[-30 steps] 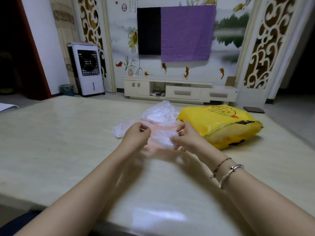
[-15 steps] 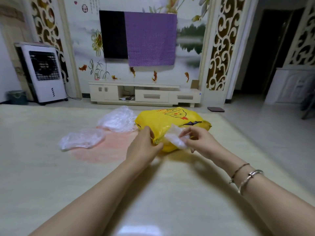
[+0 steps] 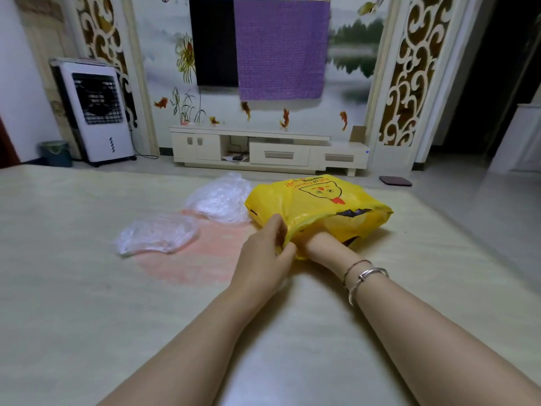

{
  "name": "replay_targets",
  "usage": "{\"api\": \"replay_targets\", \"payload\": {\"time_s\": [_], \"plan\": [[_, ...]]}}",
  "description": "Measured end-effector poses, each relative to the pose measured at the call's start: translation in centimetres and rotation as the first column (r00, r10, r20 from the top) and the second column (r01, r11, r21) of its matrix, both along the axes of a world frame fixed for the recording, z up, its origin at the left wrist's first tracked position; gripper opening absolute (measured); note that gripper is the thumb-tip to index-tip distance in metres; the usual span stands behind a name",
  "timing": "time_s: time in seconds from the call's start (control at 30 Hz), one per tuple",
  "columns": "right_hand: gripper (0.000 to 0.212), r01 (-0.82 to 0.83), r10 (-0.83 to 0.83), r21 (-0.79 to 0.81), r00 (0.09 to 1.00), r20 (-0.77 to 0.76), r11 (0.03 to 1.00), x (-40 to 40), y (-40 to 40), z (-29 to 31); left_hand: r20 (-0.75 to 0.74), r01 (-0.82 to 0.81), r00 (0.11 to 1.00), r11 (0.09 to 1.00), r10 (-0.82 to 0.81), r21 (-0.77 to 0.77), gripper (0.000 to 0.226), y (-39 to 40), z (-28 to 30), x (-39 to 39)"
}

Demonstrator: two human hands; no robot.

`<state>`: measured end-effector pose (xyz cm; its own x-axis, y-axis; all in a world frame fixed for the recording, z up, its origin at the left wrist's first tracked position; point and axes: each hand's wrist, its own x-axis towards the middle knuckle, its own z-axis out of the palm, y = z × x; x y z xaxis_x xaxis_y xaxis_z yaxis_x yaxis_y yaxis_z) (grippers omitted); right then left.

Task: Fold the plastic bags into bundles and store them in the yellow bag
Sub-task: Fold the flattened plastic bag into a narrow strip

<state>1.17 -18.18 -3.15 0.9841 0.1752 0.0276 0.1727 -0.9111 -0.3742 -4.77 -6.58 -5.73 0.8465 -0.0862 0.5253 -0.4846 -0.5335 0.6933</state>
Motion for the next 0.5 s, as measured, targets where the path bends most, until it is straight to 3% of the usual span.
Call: {"api": "replay_targets", "payload": {"time_s": [0.03, 0.17, 0.23, 0.37, 0.5], "plan": [[0.036, -0.018, 0.017, -0.065, 1.0, -0.011, 0.998, -0.2, -0.2, -0.4, -0.005, -0.006, 1.0, 1.0, 0.006, -0.008, 0.015, 0.0, -0.1, 0.1], [0.031, -0.018, 0.007, 0.202, 0.999, 0.051, 0.979, -2.7, -3.2, -1.4, -0.036, -0.022, 0.999, 0.999, 0.021, -0.044, 0.014, -0.3, 0.0, 0.2], [0.042, -0.068, 0.049, 0.19, 0.994, 0.101, 0.98, -4.3, -4.4, -0.9, -0.073, -0.038, 0.997, 0.997, 0.032, -0.07, 0.018, -0.5, 0.0, 0.1], [0.064, -0.107, 0.066, 0.234, 0.982, 0.176, 0.966, -7.8, -6.5, 0.0, -0.245, -0.079, 0.968, 0.989, 0.046, -0.127, 0.025, -1.0, 1.1, -1.1], [0.054, -0.128, 0.021, 0.328, 0.951, 0.309, 0.936, -9.6, -6.6, 1.3, -0.404, -0.039, 0.914, 0.999, 0.029, -0.017, 0.037, -0.4, 3.2, -1.9]]}}
